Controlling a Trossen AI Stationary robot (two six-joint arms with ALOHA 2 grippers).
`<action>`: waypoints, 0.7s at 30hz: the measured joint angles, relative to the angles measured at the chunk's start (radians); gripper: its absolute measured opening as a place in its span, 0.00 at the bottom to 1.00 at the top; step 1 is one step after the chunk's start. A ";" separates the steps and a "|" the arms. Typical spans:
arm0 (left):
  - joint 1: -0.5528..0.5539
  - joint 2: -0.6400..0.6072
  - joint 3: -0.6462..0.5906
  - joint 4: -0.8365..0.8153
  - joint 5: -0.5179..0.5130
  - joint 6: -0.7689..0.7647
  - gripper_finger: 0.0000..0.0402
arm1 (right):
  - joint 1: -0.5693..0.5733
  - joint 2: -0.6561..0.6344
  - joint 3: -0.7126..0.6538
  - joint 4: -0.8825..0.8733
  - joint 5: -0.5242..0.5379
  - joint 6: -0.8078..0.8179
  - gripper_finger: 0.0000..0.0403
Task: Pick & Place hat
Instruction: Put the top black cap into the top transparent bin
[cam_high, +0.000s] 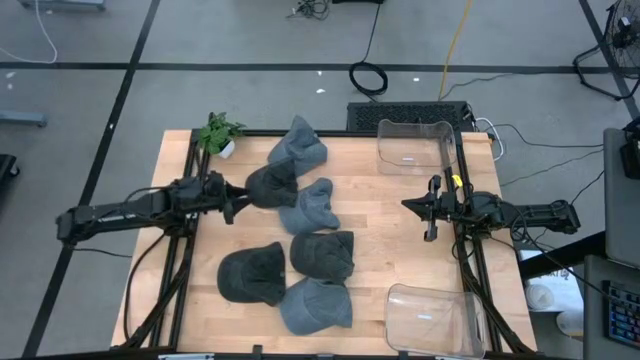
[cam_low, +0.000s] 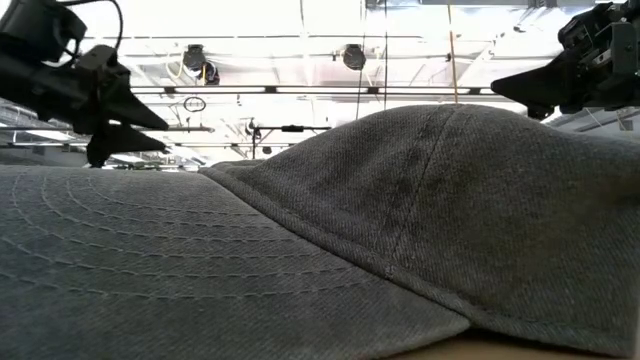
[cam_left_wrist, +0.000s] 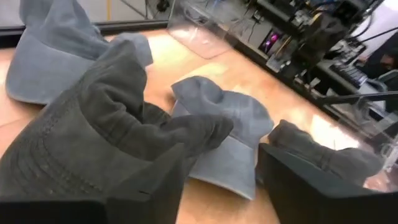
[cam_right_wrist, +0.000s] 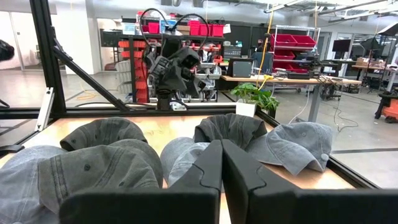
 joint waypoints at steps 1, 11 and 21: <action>0.000 0.039 0.013 -0.005 -0.015 0.004 0.57 | 0.000 0.000 0.000 0.000 0.000 0.000 0.00; 0.000 0.495 0.311 -0.052 -0.063 0.303 0.52 | 0.000 0.000 0.000 0.000 0.000 0.000 0.00; -0.026 0.937 0.573 -0.181 -0.039 0.571 0.52 | 0.000 0.000 0.000 0.000 0.000 0.000 0.00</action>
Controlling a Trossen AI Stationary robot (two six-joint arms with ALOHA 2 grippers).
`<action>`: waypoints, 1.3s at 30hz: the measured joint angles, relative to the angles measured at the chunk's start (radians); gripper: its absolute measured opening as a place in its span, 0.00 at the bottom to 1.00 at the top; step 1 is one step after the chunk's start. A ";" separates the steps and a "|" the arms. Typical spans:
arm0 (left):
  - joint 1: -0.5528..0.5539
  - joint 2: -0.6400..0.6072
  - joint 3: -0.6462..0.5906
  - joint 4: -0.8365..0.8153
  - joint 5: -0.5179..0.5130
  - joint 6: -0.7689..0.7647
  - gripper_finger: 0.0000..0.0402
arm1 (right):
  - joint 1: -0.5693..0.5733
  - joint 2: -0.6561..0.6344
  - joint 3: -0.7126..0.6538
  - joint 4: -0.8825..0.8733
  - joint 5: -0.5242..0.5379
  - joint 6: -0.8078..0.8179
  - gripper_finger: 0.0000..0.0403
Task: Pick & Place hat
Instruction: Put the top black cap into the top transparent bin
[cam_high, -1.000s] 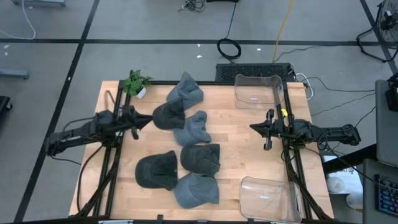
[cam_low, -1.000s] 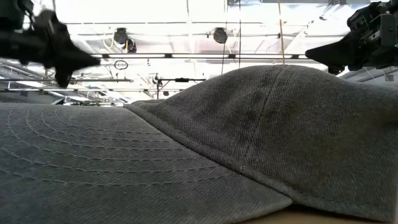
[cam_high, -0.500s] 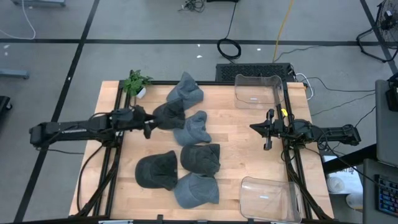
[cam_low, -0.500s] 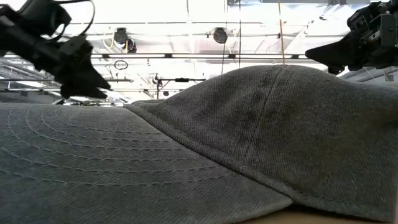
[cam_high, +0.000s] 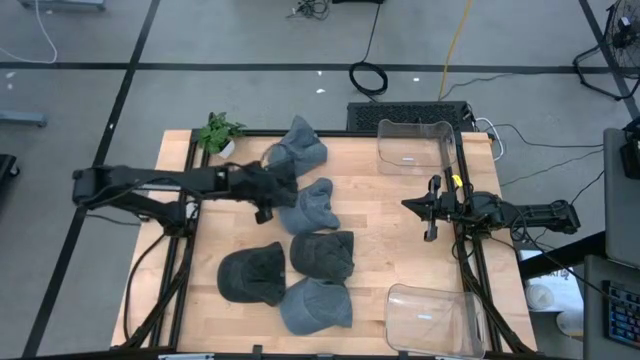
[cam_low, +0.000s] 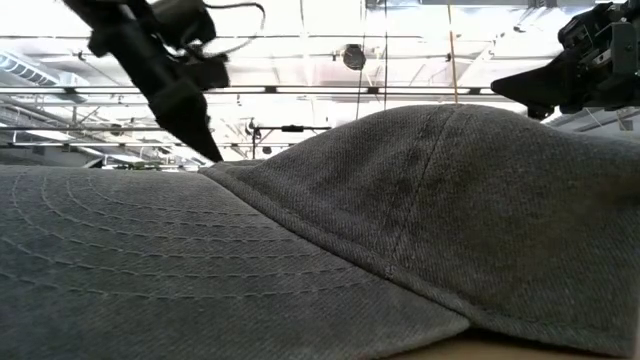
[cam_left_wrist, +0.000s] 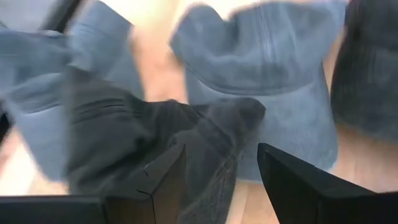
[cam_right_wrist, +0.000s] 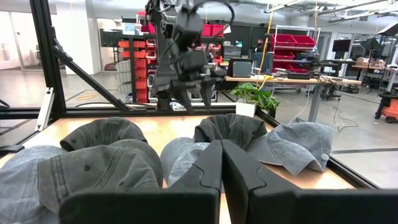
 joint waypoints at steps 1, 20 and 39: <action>-0.003 0.030 0.010 0.000 0.000 0.015 0.52 | 0.000 0.000 0.000 0.000 0.000 0.000 0.00; -0.003 0.213 0.024 0.104 -0.170 0.116 0.51 | 0.000 0.000 0.000 0.000 0.000 0.000 0.00; -0.068 0.144 0.182 -0.120 -0.161 0.081 0.02 | 0.000 0.000 0.000 0.000 0.000 0.000 0.00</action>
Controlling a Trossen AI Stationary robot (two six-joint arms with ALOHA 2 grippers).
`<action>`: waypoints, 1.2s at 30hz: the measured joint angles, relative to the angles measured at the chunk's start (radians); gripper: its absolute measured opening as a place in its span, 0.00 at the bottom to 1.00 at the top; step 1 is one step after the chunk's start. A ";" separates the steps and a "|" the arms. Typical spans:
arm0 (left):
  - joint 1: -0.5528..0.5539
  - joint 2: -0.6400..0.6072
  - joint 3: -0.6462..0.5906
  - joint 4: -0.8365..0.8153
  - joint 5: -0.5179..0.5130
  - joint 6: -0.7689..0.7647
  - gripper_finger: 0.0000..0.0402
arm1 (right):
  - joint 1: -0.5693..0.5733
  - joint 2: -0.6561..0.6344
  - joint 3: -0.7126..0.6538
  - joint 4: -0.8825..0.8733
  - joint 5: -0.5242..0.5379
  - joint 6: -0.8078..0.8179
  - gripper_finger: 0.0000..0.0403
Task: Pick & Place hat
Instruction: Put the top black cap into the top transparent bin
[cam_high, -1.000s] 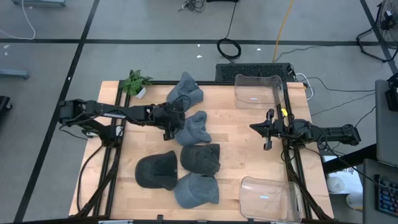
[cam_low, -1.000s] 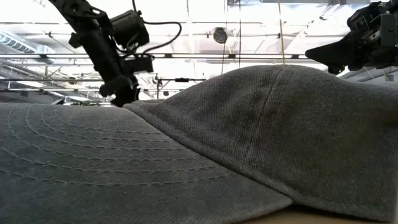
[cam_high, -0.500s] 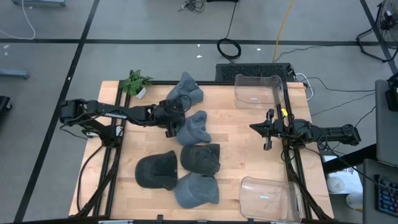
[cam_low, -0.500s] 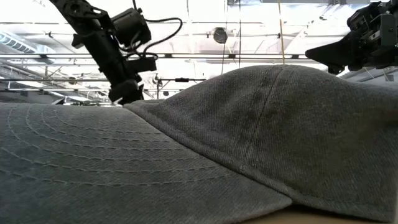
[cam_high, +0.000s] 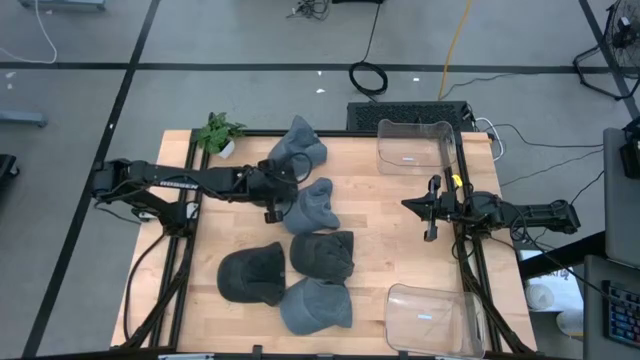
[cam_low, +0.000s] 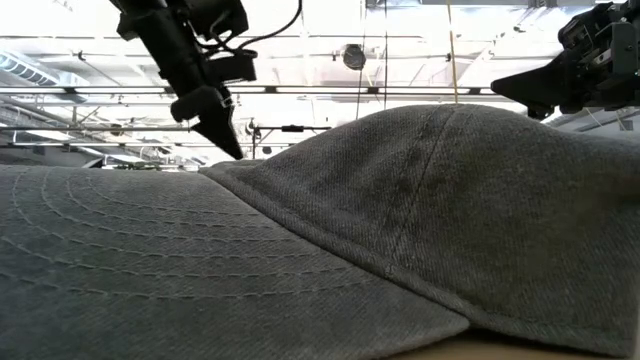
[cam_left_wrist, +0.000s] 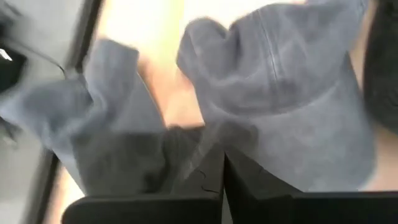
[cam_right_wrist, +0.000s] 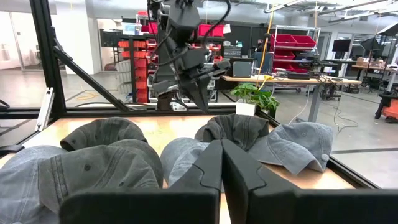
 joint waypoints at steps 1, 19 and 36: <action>0.005 0.000 0.000 -0.011 0.001 -0.037 0.05 | 0.000 0.000 0.000 0.000 0.000 0.000 0.00; 0.094 0.093 -0.013 -0.057 0.054 -0.077 0.54 | 0.000 0.000 0.000 0.000 0.000 0.000 0.00; 0.096 0.171 -0.011 -0.033 0.053 0.056 0.04 | 0.000 0.000 0.000 0.001 0.000 0.000 0.00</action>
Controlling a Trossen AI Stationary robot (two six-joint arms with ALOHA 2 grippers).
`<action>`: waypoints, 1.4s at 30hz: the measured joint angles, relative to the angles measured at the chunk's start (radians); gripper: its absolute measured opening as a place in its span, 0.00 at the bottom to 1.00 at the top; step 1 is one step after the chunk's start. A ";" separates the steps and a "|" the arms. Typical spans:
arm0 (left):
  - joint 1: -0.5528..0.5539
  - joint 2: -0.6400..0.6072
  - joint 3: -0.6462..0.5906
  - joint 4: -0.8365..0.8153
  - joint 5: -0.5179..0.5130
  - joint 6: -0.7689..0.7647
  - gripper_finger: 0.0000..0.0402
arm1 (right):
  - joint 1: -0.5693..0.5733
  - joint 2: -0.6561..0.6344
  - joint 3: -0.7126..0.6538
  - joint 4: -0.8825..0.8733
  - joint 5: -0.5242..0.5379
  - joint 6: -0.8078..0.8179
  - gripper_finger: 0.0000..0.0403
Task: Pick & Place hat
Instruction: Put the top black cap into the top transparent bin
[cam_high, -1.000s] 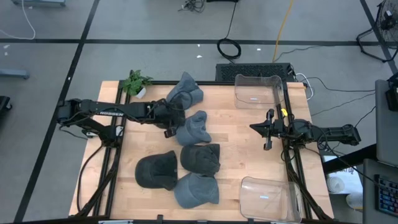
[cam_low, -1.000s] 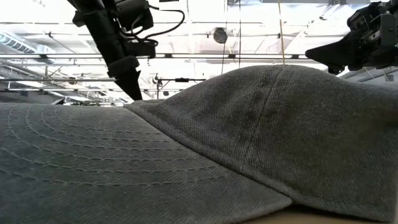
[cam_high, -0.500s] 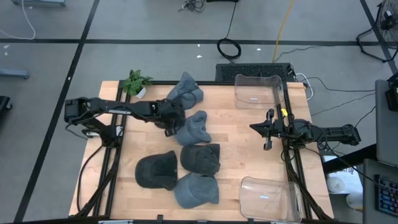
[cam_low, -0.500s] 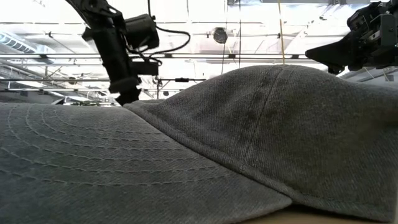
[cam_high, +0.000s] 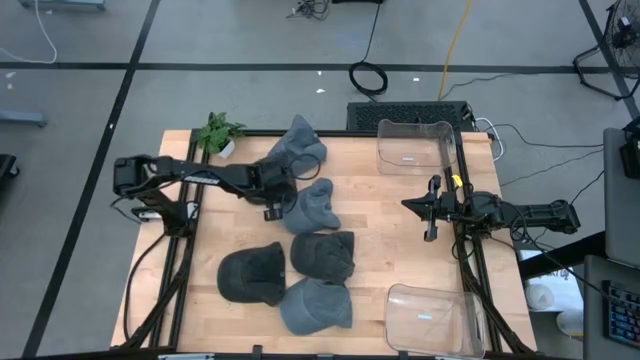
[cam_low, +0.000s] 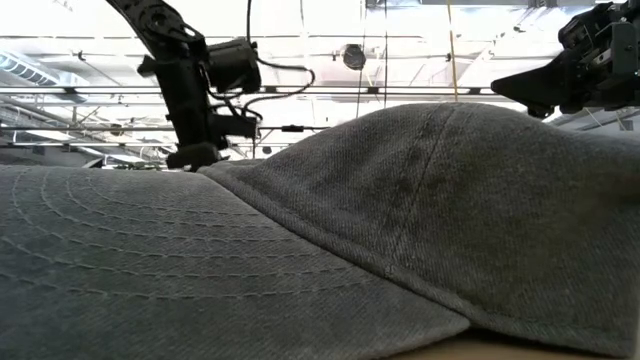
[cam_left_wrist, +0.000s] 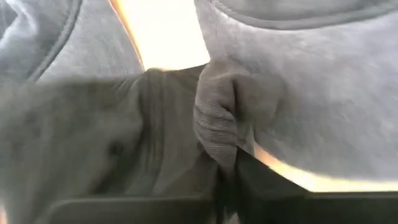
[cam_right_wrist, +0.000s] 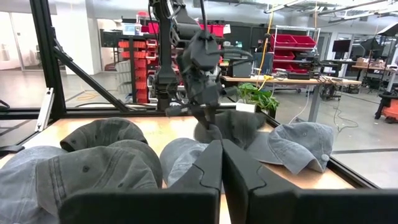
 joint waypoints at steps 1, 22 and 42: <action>-0.007 -0.012 0.001 -0.003 -0.003 -0.005 0.04 | 0.000 0.000 0.000 0.000 0.000 0.000 0.00; -0.240 -0.226 0.184 0.057 -0.208 0.255 0.02 | 0.002 0.005 0.000 0.136 -0.001 0.178 0.00; -0.467 -0.179 0.205 0.281 -0.326 0.583 0.02 | 0.000 0.129 0.016 0.371 0.158 0.522 0.00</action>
